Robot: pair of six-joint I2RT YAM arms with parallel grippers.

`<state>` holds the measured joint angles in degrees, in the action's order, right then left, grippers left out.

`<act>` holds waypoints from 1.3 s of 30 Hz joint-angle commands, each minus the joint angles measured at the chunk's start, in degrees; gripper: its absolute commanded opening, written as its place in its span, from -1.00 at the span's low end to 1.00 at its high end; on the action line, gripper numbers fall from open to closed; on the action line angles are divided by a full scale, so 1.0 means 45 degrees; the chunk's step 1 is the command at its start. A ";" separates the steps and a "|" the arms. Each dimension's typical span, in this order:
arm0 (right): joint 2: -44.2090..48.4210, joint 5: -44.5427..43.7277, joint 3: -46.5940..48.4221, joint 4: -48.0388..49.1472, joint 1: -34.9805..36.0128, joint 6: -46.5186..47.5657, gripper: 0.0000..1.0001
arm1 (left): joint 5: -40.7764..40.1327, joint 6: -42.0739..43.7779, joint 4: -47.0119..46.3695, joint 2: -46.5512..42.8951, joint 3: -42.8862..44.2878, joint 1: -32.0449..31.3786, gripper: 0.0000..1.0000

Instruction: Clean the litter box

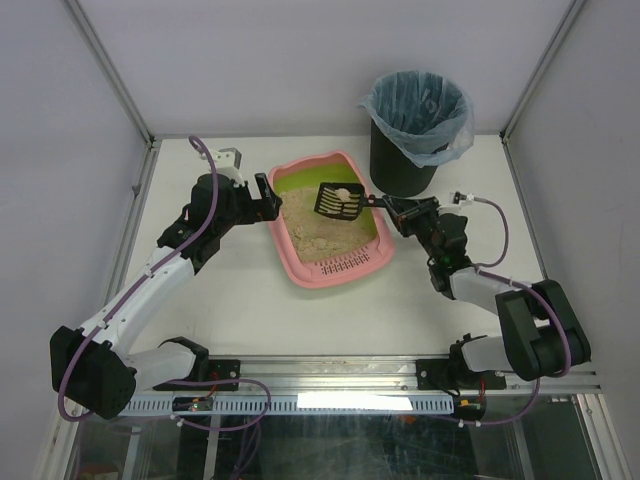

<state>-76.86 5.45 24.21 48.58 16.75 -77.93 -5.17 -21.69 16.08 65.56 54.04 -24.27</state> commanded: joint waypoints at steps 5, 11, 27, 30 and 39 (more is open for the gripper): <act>0.0435 -0.0115 0.0064 0.0400 -0.0206 -0.0268 -1.00 | 0.0045 0.0010 -0.0559 -0.0249 0.0136 0.0138 0.98; 0.0503 -0.0361 0.0116 0.0290 -0.0080 -0.0123 -1.00 | 0.0356 0.0066 -0.0565 0.0074 0.0334 0.0139 0.96; 0.0666 -0.0084 0.0468 -0.0353 -0.0313 0.0206 -1.00 | 0.0386 0.0051 -0.0619 -0.0049 0.0214 0.0132 0.97; 0.0395 0.0685 0.0734 0.0162 -0.0324 0.0174 -1.00 | 0.0093 -0.0040 -0.0620 -0.0275 0.0020 0.0130 0.98; 0.0343 0.0875 0.1084 -0.0140 0.0113 0.0468 -1.00 | 0.0237 -0.0119 -0.0773 -0.0275 -0.0047 0.0140 0.98</act>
<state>-75.61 6.98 25.98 45.30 15.66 -76.71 -4.38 -21.69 15.59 65.80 53.76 -24.25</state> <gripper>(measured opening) 0.156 0.987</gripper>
